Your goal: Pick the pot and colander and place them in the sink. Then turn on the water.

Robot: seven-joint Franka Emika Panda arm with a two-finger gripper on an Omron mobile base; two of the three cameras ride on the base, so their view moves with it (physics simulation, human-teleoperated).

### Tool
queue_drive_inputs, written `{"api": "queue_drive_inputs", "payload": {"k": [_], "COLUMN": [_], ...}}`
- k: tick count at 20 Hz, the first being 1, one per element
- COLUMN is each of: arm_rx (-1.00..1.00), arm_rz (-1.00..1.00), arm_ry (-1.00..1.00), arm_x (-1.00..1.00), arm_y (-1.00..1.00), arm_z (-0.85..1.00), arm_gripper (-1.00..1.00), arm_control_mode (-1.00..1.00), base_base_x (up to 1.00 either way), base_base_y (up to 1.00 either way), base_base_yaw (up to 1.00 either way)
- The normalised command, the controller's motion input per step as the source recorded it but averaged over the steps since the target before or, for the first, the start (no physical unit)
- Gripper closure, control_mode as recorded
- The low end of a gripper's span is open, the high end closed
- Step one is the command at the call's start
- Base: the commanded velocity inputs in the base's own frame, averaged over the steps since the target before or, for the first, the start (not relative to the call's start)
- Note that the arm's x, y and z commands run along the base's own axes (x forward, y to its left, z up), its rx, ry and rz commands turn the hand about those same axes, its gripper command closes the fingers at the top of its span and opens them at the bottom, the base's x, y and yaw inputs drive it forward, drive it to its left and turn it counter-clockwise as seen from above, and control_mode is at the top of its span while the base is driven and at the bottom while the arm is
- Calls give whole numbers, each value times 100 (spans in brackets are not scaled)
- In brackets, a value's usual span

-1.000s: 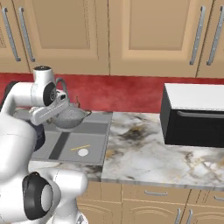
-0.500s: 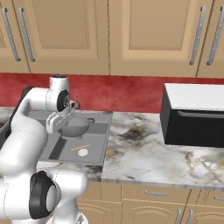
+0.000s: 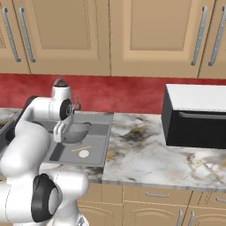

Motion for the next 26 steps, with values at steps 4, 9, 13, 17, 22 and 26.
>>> {"api": "queue_drive_inputs", "payload": {"k": [4,9,13,17,22,26], "arm_rx": [1,0,0,0,0,0], "arm_rz": [22,14,6,2,0,0], "arm_ry": [-3,-3,-6,-6,-2,0], "arm_x": [18,29,33,34,38,30], "arm_y": [-1,-5,-9,-2,0,0], "arm_z": [-44,-35,-25,-31,-49,-35], "arm_gripper": [100,100,100,100,100,100], "arm_control_mode": [-100,-100,-100,-100,-100,-100], "base_base_x": [0,0,0,0,0,0], "base_base_y": [0,0,0,0,0,0], "base_base_yaw": [0,0,0,0,0,0]}}
